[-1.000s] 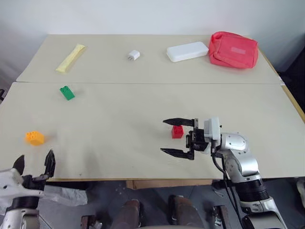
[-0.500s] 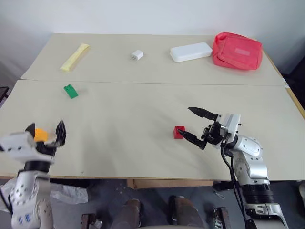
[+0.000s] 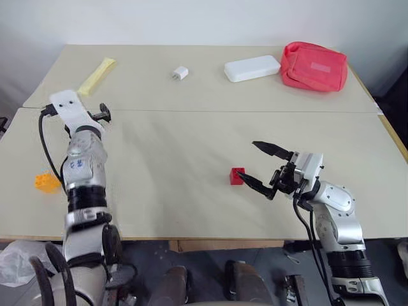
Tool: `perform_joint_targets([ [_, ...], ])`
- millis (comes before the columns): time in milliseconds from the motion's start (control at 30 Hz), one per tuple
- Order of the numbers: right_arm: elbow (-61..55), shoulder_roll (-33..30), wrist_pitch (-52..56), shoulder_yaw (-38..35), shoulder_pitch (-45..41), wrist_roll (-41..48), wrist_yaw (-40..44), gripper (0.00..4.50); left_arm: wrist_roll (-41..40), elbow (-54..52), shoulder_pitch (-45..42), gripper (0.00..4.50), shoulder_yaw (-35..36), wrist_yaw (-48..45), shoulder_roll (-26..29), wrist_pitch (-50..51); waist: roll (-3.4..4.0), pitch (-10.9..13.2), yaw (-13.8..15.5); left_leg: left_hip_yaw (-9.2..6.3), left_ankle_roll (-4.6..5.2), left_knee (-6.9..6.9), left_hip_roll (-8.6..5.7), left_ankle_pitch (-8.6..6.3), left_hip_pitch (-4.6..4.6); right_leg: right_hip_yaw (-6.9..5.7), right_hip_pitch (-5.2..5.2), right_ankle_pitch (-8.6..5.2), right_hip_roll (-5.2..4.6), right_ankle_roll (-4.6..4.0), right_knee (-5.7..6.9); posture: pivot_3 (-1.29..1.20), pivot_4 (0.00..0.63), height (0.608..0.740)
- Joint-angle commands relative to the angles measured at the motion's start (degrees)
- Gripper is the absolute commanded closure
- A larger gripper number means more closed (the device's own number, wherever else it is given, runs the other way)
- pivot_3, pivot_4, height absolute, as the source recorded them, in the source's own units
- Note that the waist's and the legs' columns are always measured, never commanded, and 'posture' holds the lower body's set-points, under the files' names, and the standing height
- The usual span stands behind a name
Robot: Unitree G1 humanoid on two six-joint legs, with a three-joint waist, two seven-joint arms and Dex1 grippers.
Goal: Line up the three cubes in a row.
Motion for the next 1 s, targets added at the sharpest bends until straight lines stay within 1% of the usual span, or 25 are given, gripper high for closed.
perform_joint_targets([
  [33,-2.5,-0.3,0.0,0.1,0.0,0.6,-0.5,0.06,3.2,7.4,-4.1,0.00,-0.5,4.8,2.1,-3.7,0.00,0.0,-0.2,0.01,0.00,0.00,0.01,0.00,0.00,-0.03,-0.01,0.00,0.00,0.00,0.00,0.00,0.150,0.740],
  [167,-3.1,-0.3,-0.1,0.3,0.7,0.5,-0.8,0.06,4.6,13.5,-7.6,0.00,-1.0,9.2,2.2,-5.2,-0.02,0.0,0.2,0.00,-0.01,0.03,0.01,0.01,-0.02,-0.13,-0.01,0.00,-0.06,0.00,0.02,0.00,0.150,0.740],
  [367,-4.0,-0.4,-0.3,0.3,1.9,0.1,-2.0,0.06,4.2,25.3,-12.7,0.00,-1.4,7.7,3.0,-8.0,-0.03,0.0,0.4,-0.01,-0.01,0.05,-0.02,0.01,-0.02,-0.18,0.01,0.00,-0.10,0.01,0.04,0.00,0.150,0.740],
  [533,-3.6,-0.1,-0.9,0.2,1.8,-0.5,-2.8,0.06,3.3,30.5,-15.8,0.00,-0.7,8.8,3.6,-8.8,-0.04,0.0,0.3,0.00,0.00,0.06,-0.05,0.01,-0.03,-0.20,0.00,0.01,-0.13,0.02,0.07,0.00,0.150,0.740],
  [633,-3.4,0.0,-1.1,0.3,1.8,-0.8,-3.1,0.00,3.9,31.3,-16.3,0.60,-1.3,9.4,3.7,-9.4,-0.04,0.0,0.3,0.00,0.00,0.06,-0.06,0.01,-0.02,-0.22,0.00,0.01,-0.14,0.01,0.08,0.00,0.150,0.740],
  [700,-3.3,0.1,-1.2,0.4,1.7,-1.0,-3.3,0.00,3.7,31.4,-16.4,1.19,-1.3,9.5,3.6,-9.8,-0.04,0.0,0.3,0.00,-0.01,0.06,-0.05,0.01,-0.02,-0.22,0.00,0.01,-0.14,0.01,0.08,0.00,0.150,0.740],
  [867,-2.8,0.7,-1.5,1.1,1.6,-1.3,-3.5,0.00,3.7,31.2,-15.5,2.86,-1.4,8.8,3.9,-10.2,-0.04,0.0,0.3,0.00,-0.01,0.06,-0.05,0.01,-0.02,-0.24,0.00,0.01,-0.15,0.02,0.09,0.00,0.150,0.740],
  [900,-2.7,0.8,-1.6,1.1,1.5,-1.3,-3.4,0.00,3.7,31.1,-15.3,3.06,-1.4,8.6,3.9,-10.2,-0.04,0.0,0.3,0.00,-0.01,0.06,-0.05,0.02,-0.02,-0.25,0.00,0.01,-0.15,0.01,0.09,0.00,0.150,0.740],
  [1000,-2.3,0.9,-2.0,1.2,1.4,-1.3,-3.3,0.00,3.3,30.2,-14.6,3.05,-1.3,8.1,3.9,-10.1,-0.04,0.0,0.2,0.00,-0.01,0.06,-0.05,0.02,-0.02,-0.25,0.00,0.01,-0.14,0.01,0.09,0.00,0.150,0.740],
])
